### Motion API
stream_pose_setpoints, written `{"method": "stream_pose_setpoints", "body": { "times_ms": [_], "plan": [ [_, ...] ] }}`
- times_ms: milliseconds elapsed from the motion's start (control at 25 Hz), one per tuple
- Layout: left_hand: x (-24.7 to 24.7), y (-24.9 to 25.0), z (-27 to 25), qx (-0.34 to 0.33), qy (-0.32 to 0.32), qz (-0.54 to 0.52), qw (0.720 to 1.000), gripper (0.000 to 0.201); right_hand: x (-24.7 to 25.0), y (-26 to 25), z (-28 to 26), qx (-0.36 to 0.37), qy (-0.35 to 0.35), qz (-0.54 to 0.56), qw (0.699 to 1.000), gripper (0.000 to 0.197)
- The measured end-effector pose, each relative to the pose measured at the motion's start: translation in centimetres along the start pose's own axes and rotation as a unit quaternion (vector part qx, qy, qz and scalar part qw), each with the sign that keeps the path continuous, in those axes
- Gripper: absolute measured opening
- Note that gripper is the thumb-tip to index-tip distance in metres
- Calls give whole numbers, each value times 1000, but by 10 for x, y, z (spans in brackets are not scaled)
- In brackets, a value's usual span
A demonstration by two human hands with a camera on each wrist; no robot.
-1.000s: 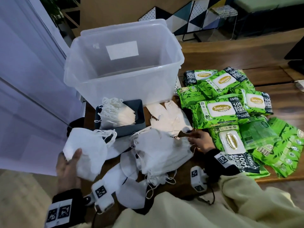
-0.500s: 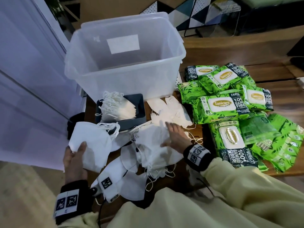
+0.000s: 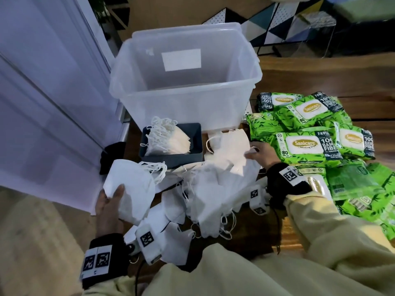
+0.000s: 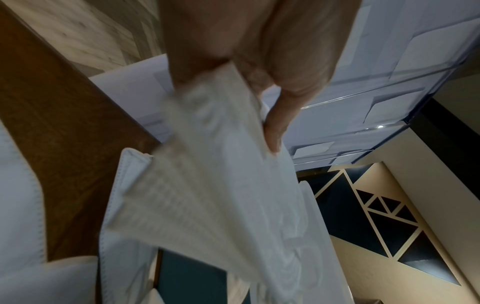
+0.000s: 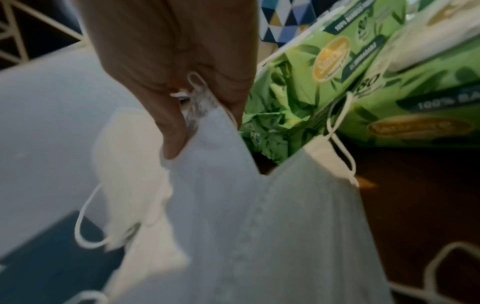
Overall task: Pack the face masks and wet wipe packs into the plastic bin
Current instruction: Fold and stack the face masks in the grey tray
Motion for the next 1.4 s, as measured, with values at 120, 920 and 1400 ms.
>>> {"method": "stream_pose_setpoints", "body": {
  "times_ms": [120, 920, 1400],
  "plan": [
    [0, -8, 5, 17, -13, 11, 1000, 14, -11, 5, 1, -8, -1, -142, 990, 50],
    [13, -11, -2, 29, -20, -15, 999, 21, -42, -63, -43, 269, -181, -180, 929, 46],
    [8, -21, 4, 30, -13, -6, 999, 28, -117, -14, -80, 387, -193, -401, 808, 48]
  ]
}}
Point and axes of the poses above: each hand's wrist, its own z-axis towards the middle knuckle, its own x-axis out of the back of the hand, y = z × x, the point moved 3 cm from there along z, towards the middle knuckle, and after that the axes turned 1 degree about -x, right-handed, at the moved point
